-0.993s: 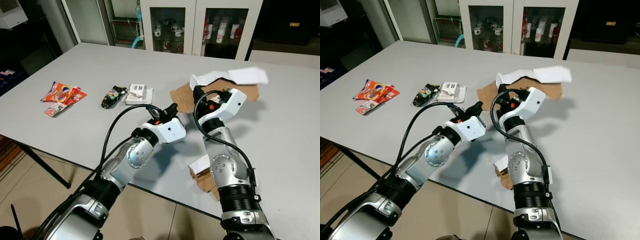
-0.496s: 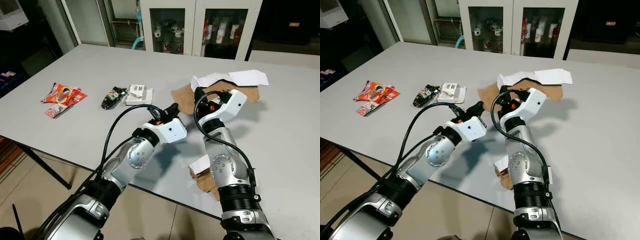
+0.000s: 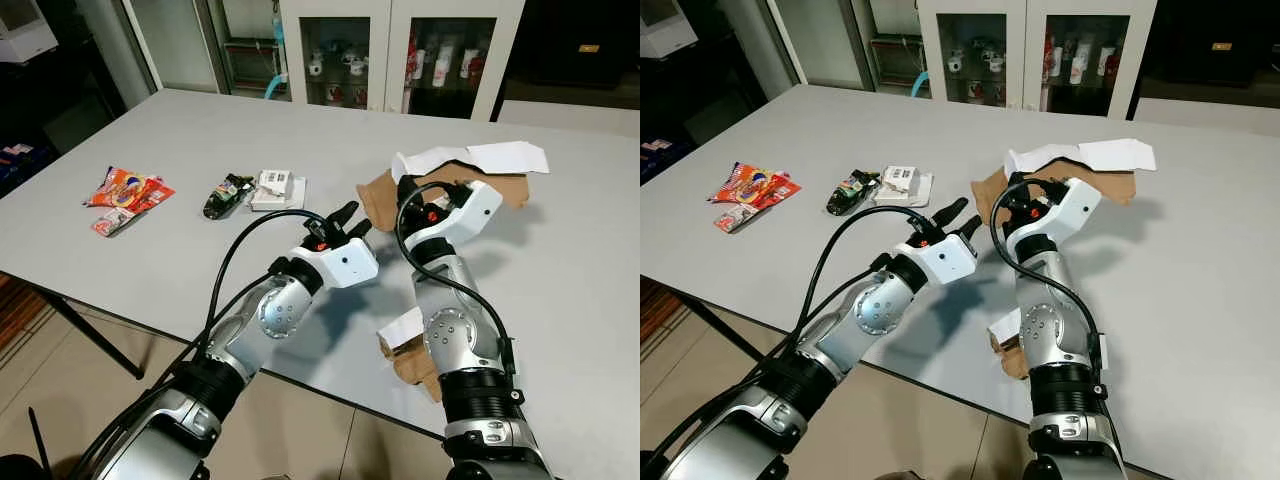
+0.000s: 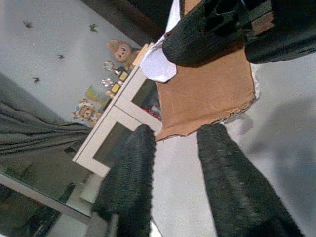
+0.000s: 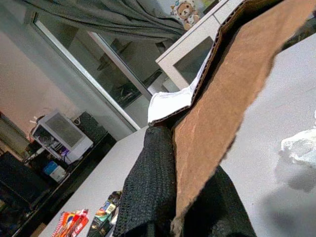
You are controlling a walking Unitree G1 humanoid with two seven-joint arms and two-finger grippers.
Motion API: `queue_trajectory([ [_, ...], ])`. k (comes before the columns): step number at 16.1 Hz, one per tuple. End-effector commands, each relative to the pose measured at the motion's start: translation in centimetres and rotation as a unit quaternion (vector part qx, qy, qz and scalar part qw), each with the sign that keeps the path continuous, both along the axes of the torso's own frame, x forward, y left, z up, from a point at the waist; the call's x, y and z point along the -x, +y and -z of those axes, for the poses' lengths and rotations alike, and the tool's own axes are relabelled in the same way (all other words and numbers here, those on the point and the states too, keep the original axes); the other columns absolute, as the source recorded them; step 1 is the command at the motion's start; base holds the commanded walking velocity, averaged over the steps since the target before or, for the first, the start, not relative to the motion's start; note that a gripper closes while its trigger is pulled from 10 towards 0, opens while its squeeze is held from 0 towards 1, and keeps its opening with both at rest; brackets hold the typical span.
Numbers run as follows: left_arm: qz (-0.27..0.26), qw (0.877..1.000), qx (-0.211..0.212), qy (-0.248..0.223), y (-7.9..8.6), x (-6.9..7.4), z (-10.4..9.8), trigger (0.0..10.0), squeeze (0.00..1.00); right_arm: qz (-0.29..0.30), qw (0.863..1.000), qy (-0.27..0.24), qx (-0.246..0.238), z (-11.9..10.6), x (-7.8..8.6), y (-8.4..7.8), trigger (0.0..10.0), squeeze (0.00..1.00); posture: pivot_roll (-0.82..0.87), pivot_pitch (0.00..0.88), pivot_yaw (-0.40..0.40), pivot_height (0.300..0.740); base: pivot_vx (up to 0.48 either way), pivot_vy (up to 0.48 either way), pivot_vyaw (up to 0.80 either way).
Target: Picking trash to rubbish bin
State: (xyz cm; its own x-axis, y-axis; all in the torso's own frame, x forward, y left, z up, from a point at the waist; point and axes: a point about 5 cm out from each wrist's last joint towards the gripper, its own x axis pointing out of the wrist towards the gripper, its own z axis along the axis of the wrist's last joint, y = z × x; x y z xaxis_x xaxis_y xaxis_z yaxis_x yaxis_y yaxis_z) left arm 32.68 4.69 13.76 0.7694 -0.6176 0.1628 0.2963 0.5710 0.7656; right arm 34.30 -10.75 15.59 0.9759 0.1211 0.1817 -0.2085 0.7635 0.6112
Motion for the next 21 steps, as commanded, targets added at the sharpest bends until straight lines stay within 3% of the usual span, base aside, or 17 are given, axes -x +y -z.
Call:
queue_trajectory([
  [1, 0.009, 1.000, -0.008, 0.004, 0.3, 0.1, 0.1, 10.0, 1.00, -0.005, 1.000, -0.014, -0.019, -1.1, -0.4, 1.1, 10.0, 0.00, 0.03, 0.000, 0.120, 0.740, 0.000, 0.000, 0.00],
  [2, 0.011, 1.000, -0.011, 0.004, 0.3, 0.1, 0.2, 10.0, 0.98, -0.003, 1.000, -0.014, -0.019, -1.1, -0.4, 1.0, 10.0, 0.00, 0.03, 0.000, 0.120, 0.740, 0.000, 0.000, 0.00],
  [3, 0.008, 1.000, -0.020, 0.005, 0.5, 0.1, 0.4, 10.0, 0.00, -0.002, 1.000, -0.014, -0.020, -1.1, -0.4, 1.0, 10.0, 0.00, 0.03, 0.000, 0.120, 0.740, 0.000, 0.000, 0.00],
  [6, -0.005, 1.000, -0.020, 0.019, 1.2, -0.2, 0.9, 10.0, 0.00, 0.001, 1.000, -0.015, -0.019, -1.2, -0.5, 0.6, 10.0, 0.00, 0.03, 0.000, 0.115, 0.740, 0.000, 0.000, 0.00],
  [7, -0.006, 1.000, -0.009, 0.027, 1.3, -0.1, 1.0, 10.0, 1.00, 0.004, 1.000, -0.015, -0.018, -1.2, -0.5, 0.5, 10.0, 0.00, 0.02, 0.000, 0.116, 0.740, 0.000, 0.000, 0.00],
  [11, -0.009, 1.000, -0.002, 0.023, 1.0, -0.1, 0.9, 10.0, 1.00, 0.005, 1.000, -0.017, -0.017, -1.3, -0.5, 0.3, 10.0, 0.00, 0.02, 0.000, 0.109, 0.740, 0.000, 0.000, 0.00],
  [19, -0.010, 0.990, 0.088, 0.108, 1.3, -0.1, 1.3, 10.0, 1.00, 0.004, 1.000, -0.011, -0.013, -0.8, -0.2, 0.2, 10.0, 0.00, 0.03, 0.000, 0.110, 0.740, 0.000, 0.000, 0.00],
  [21, -0.008, 0.990, 0.087, 0.115, 1.8, -0.1, 1.3, 10.0, 1.00, 0.003, 1.000, -0.010, -0.012, -0.8, -0.2, 0.3, 10.0, 0.00, 0.03, 0.003, 0.103, 0.740, 0.000, 0.000, 0.00],
])
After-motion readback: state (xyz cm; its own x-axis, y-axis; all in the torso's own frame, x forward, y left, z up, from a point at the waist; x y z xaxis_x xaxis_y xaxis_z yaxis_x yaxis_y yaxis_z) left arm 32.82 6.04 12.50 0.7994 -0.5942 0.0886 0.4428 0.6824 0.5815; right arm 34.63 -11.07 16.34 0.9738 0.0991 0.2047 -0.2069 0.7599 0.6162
